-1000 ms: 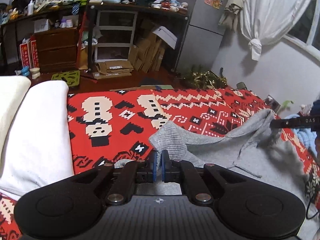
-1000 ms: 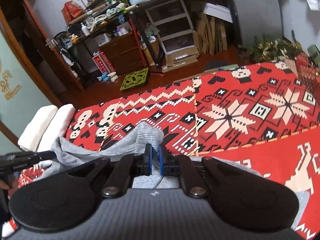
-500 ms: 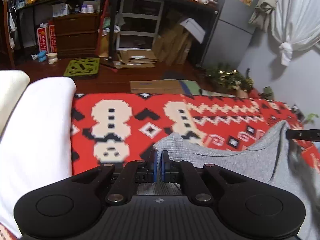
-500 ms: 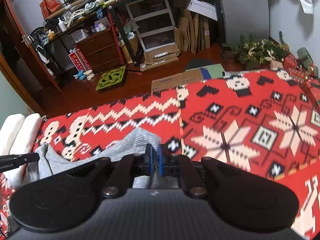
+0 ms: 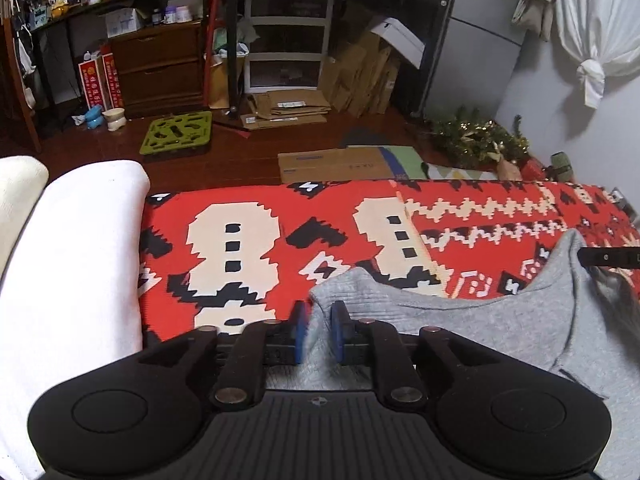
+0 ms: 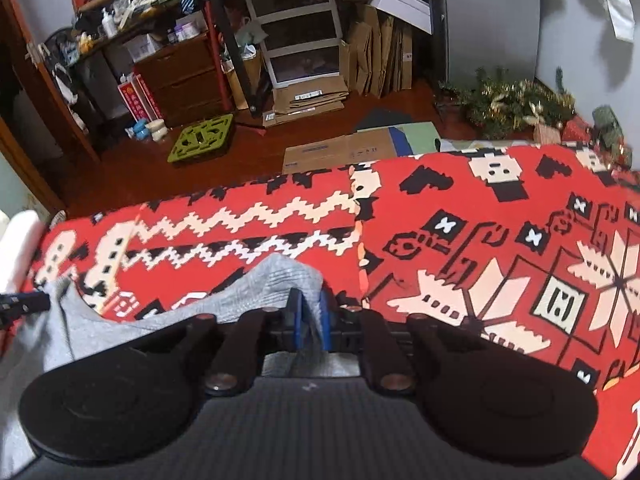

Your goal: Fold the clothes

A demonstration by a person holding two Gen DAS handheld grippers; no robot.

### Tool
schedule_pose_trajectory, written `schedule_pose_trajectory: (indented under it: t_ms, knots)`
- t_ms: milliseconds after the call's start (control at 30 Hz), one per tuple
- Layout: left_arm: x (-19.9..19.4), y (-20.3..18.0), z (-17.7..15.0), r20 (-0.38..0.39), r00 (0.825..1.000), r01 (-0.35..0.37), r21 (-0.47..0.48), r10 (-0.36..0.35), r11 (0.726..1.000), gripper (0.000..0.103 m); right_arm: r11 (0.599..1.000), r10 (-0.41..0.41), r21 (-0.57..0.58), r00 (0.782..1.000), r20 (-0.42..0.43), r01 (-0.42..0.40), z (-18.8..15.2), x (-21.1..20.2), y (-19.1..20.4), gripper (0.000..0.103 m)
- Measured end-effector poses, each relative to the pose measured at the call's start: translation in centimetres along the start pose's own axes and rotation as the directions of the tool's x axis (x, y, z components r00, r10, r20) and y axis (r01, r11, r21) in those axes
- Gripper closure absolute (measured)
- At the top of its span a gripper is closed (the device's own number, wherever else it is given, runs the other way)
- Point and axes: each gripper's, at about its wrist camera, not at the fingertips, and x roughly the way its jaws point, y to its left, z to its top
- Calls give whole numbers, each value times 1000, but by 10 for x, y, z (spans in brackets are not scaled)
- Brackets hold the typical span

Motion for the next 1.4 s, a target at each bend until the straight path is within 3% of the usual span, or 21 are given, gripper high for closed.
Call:
schedule_pose_trajectory:
  t_ms: [67, 133, 233, 333, 567, 833, 900, 967, 1100, 1233, 1400]
  knots:
    - [-6, 6, -1, 11, 1000, 15, -22, -15, 1000, 79, 999, 32, 37, 999, 21, -33, 2, -11, -11, 81]
    - [-15, 11, -3, 23, 999, 27, -48, -26, 998, 61, 996, 61, 69, 997, 44, -64, 5, -28, -23, 79]
    - [-34, 14, -5, 57, 997, 47, -61, -44, 997, 58, 992, 72, 93, 994, 81, -80, 5, -60, -46, 75]
    - [-56, 14, -11, 86, 994, 70, -58, -65, 996, 54, 996, 30, 87, 996, 79, -37, -4, -93, -76, 74]
    - [-91, 4, -41, 85, 992, 94, -25, -92, 995, 52, 991, -132, -23, 991, -9, 131, -59, -126, -122, 74]
    - [-113, -4, -70, 70, 992, 108, -28, -106, 994, 52, 987, -152, -49, 988, 11, 153, -113, -147, -137, 74]
    - [-115, -8, -75, 64, 992, 108, -32, -106, 994, 52, 989, -139, -42, 990, 14, 139, -118, -151, -139, 79]
    - [-116, -11, -79, 56, 993, 110, -30, -108, 993, 52, 988, -138, -71, 990, 8, 139, -120, -152, -137, 100]
    - [-118, -18, -83, 45, 993, 107, -19, -106, 994, 53, 966, -206, -150, 978, 33, 209, -119, -151, -126, 102]
    - [-126, -24, -84, 54, 994, 99, -3, -99, 995, 54, 957, -266, -101, 961, 76, 273, -102, -154, -146, 102]
    - [-133, -25, -84, 60, 995, 83, 13, -83, 996, 54, 968, -238, -79, 971, 19, 239, -93, -143, -161, 100]
